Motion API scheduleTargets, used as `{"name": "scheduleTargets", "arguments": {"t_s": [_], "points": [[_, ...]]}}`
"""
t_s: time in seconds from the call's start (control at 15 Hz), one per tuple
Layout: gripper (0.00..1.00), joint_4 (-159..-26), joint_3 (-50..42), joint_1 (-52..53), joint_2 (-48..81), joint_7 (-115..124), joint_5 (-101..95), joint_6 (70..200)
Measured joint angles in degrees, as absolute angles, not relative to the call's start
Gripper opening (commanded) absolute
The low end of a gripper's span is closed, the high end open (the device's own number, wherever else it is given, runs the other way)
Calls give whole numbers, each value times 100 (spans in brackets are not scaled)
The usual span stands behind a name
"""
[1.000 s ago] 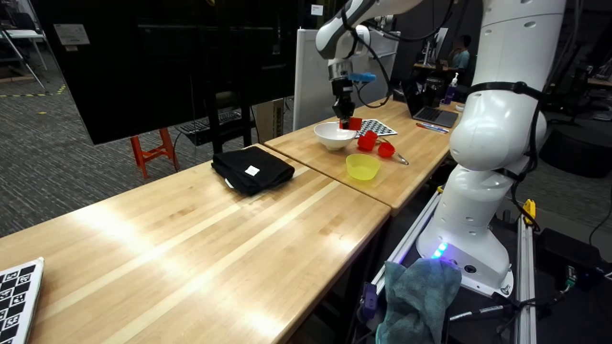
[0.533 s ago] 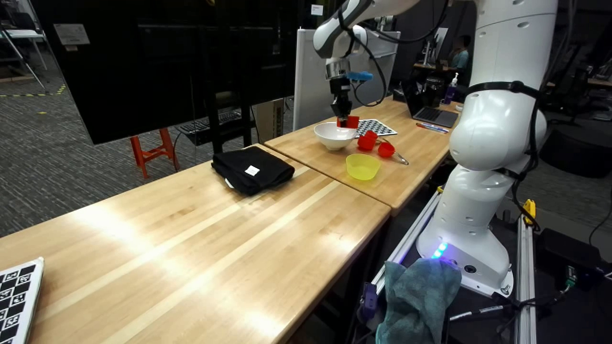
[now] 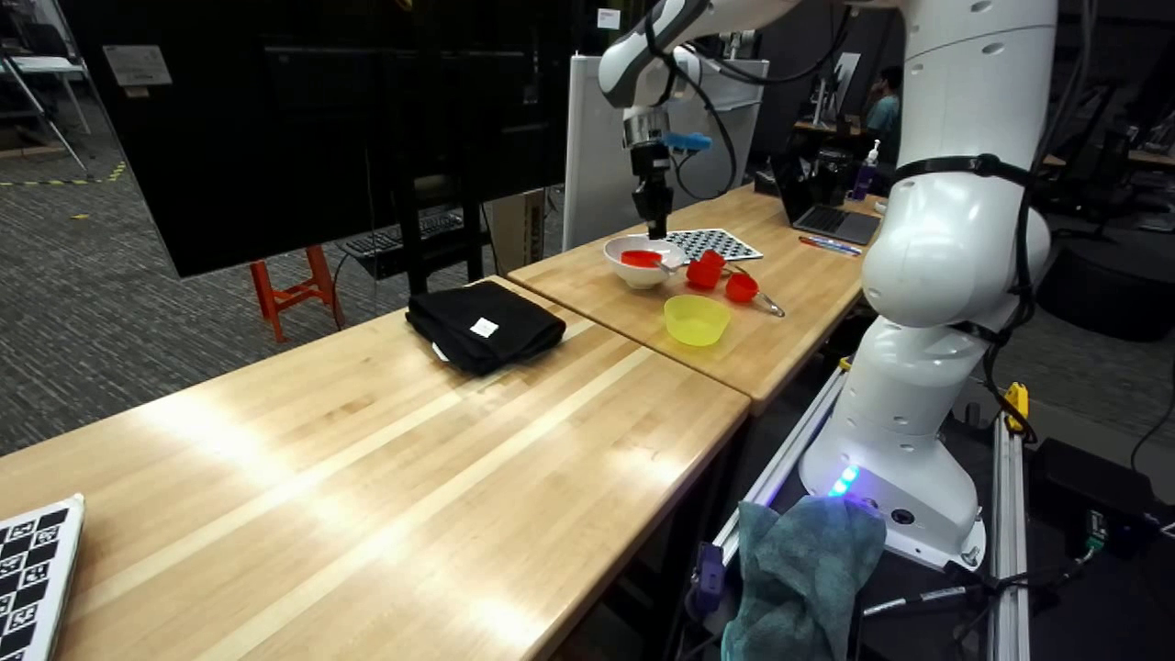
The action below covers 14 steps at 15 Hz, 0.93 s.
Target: Pick up the orange pot on the left and put it in the white bowl
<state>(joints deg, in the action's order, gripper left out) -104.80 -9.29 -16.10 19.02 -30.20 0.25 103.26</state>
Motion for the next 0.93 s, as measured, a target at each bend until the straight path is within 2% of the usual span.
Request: {"name": "scheduleTargets", "arguments": {"t_s": [0.33,0.93], "points": [[98,-10389,-931,-1621,1901,-3020,25,10263],[100,-10347,-922,-1601,1647,-3003,25,10221]]}}
